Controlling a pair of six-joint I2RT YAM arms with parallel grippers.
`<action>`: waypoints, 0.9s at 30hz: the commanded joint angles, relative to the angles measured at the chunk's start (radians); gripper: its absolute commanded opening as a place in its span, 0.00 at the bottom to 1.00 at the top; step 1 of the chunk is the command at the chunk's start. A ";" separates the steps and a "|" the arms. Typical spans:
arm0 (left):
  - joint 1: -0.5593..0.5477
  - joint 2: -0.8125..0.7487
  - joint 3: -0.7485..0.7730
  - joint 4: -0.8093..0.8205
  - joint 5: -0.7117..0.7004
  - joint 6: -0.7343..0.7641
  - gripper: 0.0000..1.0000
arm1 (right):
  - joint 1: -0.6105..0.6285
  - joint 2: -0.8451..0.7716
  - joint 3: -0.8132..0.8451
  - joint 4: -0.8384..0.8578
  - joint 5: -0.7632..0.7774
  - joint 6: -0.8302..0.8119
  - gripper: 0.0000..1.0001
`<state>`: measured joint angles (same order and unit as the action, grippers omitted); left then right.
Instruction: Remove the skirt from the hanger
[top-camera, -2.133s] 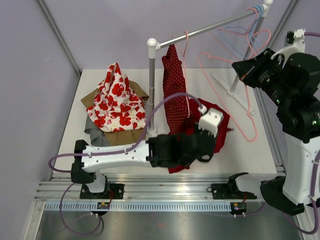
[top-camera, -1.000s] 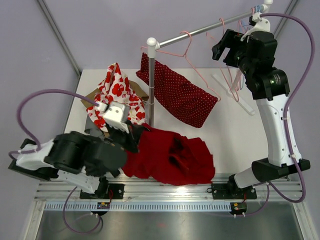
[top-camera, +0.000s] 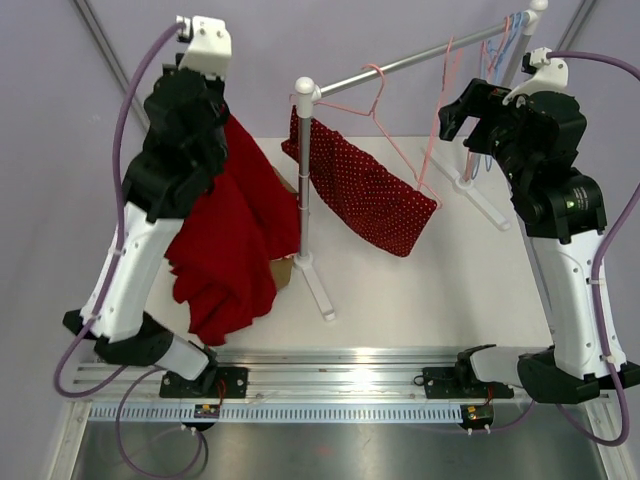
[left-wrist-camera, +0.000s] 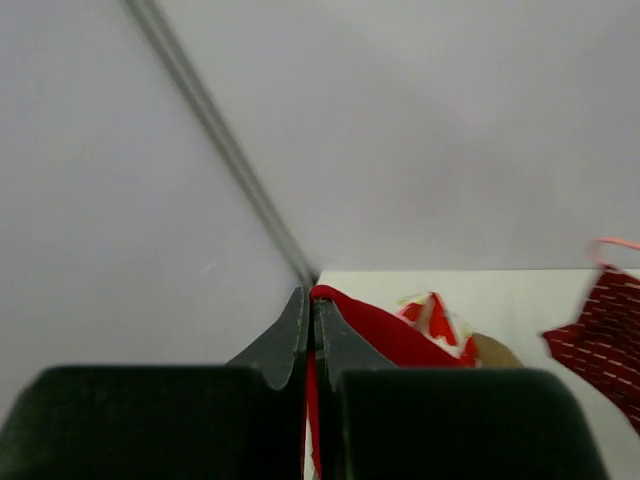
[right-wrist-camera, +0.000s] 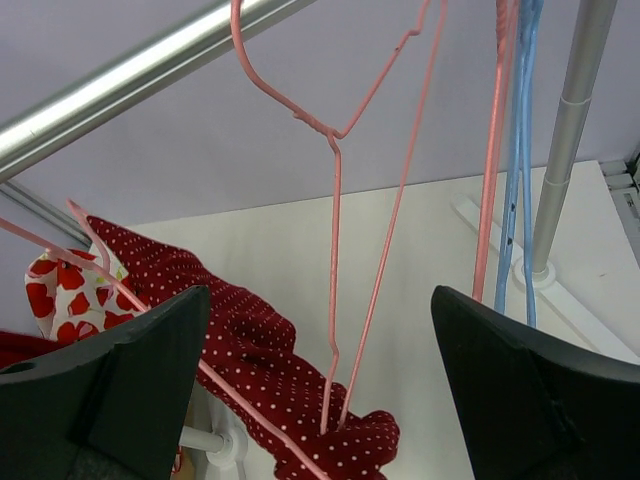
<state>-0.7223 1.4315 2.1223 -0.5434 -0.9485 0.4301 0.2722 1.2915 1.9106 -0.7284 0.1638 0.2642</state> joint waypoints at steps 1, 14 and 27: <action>0.248 0.042 0.198 -0.125 0.258 -0.192 0.00 | 0.001 -0.044 -0.010 0.017 -0.007 -0.039 0.99; 0.649 0.230 -0.178 -0.093 0.534 -0.596 0.28 | 0.001 -0.195 -0.060 0.120 -0.252 -0.082 1.00; 0.588 -0.118 -0.583 -0.190 0.605 -0.771 0.99 | 0.039 0.086 0.025 0.176 -0.572 -0.022 0.93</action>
<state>-0.1001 1.5471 1.5841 -0.8215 -0.3805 -0.2897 0.2787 1.3170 1.8999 -0.5751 -0.3347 0.2237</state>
